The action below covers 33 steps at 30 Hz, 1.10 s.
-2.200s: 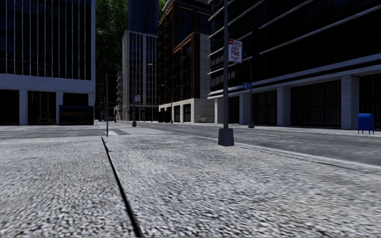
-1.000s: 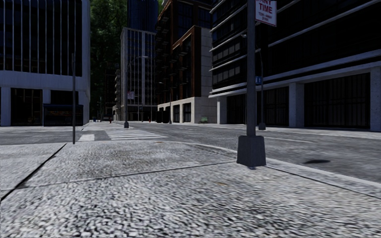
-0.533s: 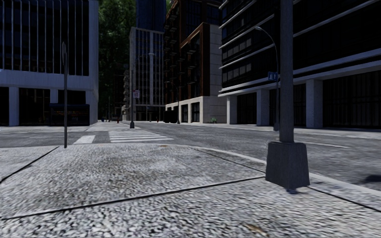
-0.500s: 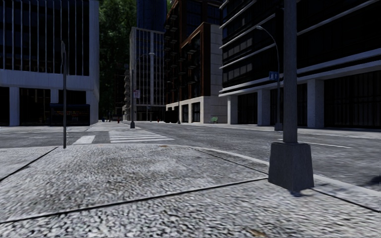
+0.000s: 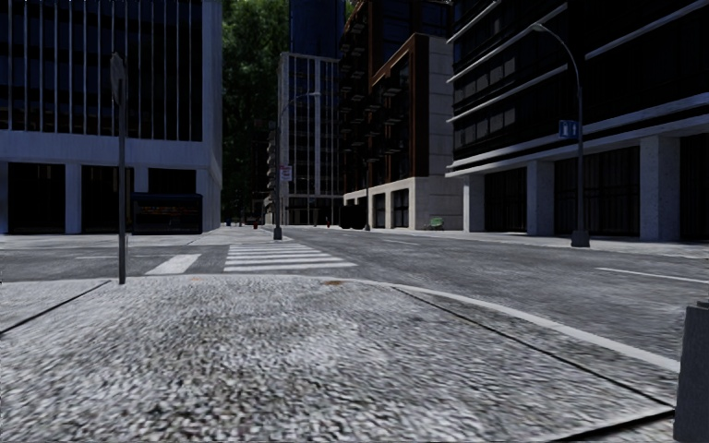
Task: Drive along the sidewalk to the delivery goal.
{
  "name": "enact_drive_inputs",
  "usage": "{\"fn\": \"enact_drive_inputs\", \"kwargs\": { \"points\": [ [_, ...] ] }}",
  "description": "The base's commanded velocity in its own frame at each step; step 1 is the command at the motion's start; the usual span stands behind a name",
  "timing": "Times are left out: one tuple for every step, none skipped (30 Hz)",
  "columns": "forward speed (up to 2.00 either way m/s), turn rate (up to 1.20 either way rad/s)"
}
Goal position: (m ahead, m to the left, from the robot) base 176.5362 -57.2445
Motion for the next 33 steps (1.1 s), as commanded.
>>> {"fn": "enact_drive_inputs", "kwargs": {
  "points": [
    [2.00, 0.40],
    [2.00, 0.40],
    [2.00, 0.40],
    [2.00, 0.40],
    [2.00, 0.40],
    [2.00, 0.40],
    [2.00, 0.40],
    [2.00, 0.40],
    [2.00, 0.40],
    [2.00, 0.40],
    [2.00, 0.40],
    [2.00, 0.40],
    [2.00, 0.40],
    [2.00, 0.40],
    [2.00, 0.40],
    [2.00, 0.40],
    [2.00, 0.40],
    [2.00, 0.40],
    [2.00, 0.40],
    [2.00, 0.40],
    [2.00, 0.40],
    [2.00, 0.40],
    [2.00, 0.40],
    [2.00, 0.40],
    [2.00, 0.40],
    [2.00, 0.40],
    [2.00, 0.40],
    [2.00, 0.40],
    [2.00, 0.40],
    [2.00, 0.39],
    [2.00, 0.38],
    [2.00, 0.37],
    [2.00, 0.36]
  ]
}}
